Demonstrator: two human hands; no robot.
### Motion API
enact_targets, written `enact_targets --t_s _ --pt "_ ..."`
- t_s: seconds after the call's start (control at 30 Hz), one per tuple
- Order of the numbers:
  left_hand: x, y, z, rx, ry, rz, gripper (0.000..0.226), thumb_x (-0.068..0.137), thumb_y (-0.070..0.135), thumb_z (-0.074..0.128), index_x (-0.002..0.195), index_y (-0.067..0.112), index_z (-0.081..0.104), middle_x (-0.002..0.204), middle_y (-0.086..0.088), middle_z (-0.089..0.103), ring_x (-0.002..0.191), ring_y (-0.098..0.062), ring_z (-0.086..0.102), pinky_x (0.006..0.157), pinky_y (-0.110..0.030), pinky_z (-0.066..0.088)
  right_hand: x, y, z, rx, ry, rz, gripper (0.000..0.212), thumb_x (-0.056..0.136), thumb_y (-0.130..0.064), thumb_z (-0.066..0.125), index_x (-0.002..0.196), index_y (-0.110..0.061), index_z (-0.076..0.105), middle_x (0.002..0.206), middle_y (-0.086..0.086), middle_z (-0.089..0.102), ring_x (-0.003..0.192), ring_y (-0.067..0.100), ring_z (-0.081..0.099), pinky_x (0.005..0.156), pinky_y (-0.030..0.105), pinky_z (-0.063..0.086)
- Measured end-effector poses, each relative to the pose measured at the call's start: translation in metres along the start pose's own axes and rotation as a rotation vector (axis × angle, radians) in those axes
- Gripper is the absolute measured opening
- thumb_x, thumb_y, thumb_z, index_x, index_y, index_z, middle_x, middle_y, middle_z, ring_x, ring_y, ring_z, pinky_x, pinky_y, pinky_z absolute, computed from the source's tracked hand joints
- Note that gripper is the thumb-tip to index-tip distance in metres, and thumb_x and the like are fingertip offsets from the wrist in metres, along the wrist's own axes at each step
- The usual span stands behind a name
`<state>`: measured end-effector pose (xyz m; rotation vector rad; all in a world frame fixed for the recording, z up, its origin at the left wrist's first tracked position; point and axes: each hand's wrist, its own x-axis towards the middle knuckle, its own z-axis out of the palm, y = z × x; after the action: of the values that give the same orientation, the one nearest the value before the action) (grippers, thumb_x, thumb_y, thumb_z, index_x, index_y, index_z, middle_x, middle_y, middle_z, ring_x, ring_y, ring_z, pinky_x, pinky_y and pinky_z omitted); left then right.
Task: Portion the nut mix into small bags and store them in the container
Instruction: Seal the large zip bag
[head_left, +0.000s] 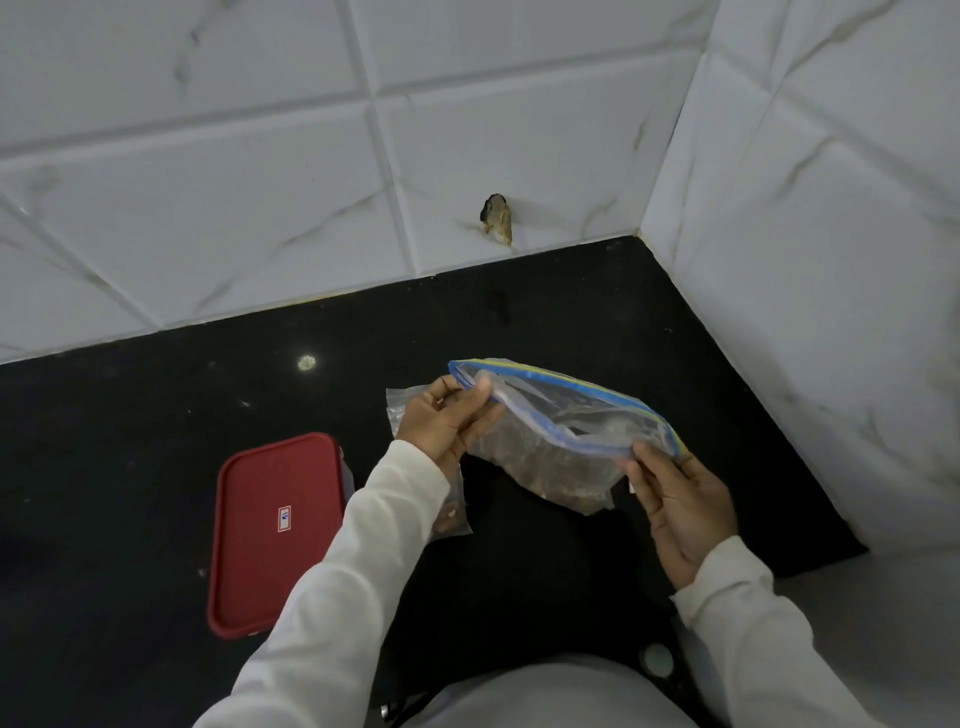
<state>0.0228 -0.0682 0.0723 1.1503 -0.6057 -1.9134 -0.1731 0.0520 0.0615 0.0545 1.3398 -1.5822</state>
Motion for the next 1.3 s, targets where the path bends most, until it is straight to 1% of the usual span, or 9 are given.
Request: enact_targets --t_s 0.23,0.37,0.5,0.63,0.77,0.83,1.07,1.17,1.3 --pt "0.002 0.015 0.010 0.553 0.239 0.154 0.021 0.079 0.004 0.078 0.078 0.006 0.058 0.059 -0.003 0.061 0.054 -0.014 0.067 0.060 -0.028 0.058 0.000 -0.008 0.008 -0.387 0.250 -0.217 0.022 0.079 -0.008 0.070 0.097 -0.016 0.059 0.075 0.011 0.069 0.051 0.017 0.064 0.045 0.024 0.048" --pt "-0.005 0.015 0.022 0.781 0.379 0.341 0.014 0.083 0.000 0.069 0.085 0.004 0.055 0.072 -0.015 0.063 0.048 -0.015 0.062 0.046 -0.025 0.053 -0.009 -0.020 0.016 -0.668 0.274 -0.437 0.025 0.078 -0.004 0.067 0.097 -0.016 0.056 0.081 0.008 0.064 0.058 0.013 0.058 0.045 0.016 0.042" --pt "-0.008 0.019 0.022 1.075 0.420 0.378 0.029 0.082 0.014 0.070 0.096 0.022 0.046 0.079 0.008 0.055 0.064 -0.007 0.051 0.054 -0.023 0.038 -0.013 -0.032 0.018 -0.949 0.205 -0.557 0.017 0.082 -0.008 0.067 0.095 -0.013 0.058 0.081 0.001 0.062 0.063 0.003 0.057 0.048 0.013 0.038" --pt "-0.004 0.022 0.014 1.132 0.374 0.317 0.041 0.084 0.022 0.069 0.110 0.028 0.039 0.092 0.009 0.059 0.079 -0.016 0.062 0.072 -0.036 0.052 -0.008 -0.036 0.015 -1.022 0.113 -0.445 0.013 0.086 -0.019 0.068 0.092 -0.011 0.060 0.082 0.004 0.063 0.068 0.009 0.059 0.053 0.018 0.040" --pt "0.003 0.030 0.006 1.172 0.332 0.269 0.028 0.086 0.030 0.066 0.109 0.033 0.051 0.094 0.007 0.063 0.082 -0.021 0.066 0.078 -0.042 0.060 -0.005 -0.044 0.014 -0.644 -0.054 -0.114 0.014 0.084 -0.019 0.072 0.092 -0.011 0.064 0.088 0.012 0.066 0.075 0.019 0.064 0.062 0.032 0.054" --pt "0.004 0.036 0.005 1.145 0.341 0.260 0.017 0.085 0.031 0.068 0.098 0.032 0.057 0.088 0.005 0.066 0.077 -0.021 0.068 0.073 -0.042 0.062 -0.006 -0.050 0.014 -0.560 -0.102 -0.096 0.012 0.082 -0.014 0.074 0.089 -0.010 0.065 0.083 0.010 0.067 0.073 0.019 0.064 0.065 0.032 0.055" --pt "-0.006 0.061 0.007 1.029 0.376 0.399 0.011 0.087 0.012 0.067 0.085 0.022 0.065 0.082 0.001 0.068 0.059 -0.013 0.070 0.059 -0.031 0.062 -0.005 -0.064 0.010 -0.864 0.004 -0.477 0.012 0.080 -0.008 0.075 0.082 -0.018 0.069 0.075 0.007 0.069 0.059 0.015 0.067 0.055 0.030 0.057" --pt "-0.009 0.069 0.012 0.990 0.403 0.461 0.019 0.085 0.008 0.064 0.079 0.025 0.070 0.075 0.000 0.071 0.048 -0.015 0.067 0.059 -0.035 0.062 -0.011 -0.075 0.010 -1.066 -0.001 -0.700 0.008 0.081 -0.014 0.075 0.085 -0.017 0.069 0.073 0.001 0.069 0.056 0.010 0.068 0.052 0.028 0.058" --pt "-0.009 0.071 0.013 1.052 0.420 0.427 0.021 0.084 0.011 0.061 0.077 0.028 0.072 0.068 0.002 0.071 0.052 -0.016 0.068 0.066 -0.039 0.063 -0.017 -0.091 0.013 -1.240 0.014 -0.764 0.010 0.080 -0.022 0.077 0.086 -0.019 0.070 0.068 -0.007 0.067 0.049 0.006 0.063 0.047 0.016 0.047"
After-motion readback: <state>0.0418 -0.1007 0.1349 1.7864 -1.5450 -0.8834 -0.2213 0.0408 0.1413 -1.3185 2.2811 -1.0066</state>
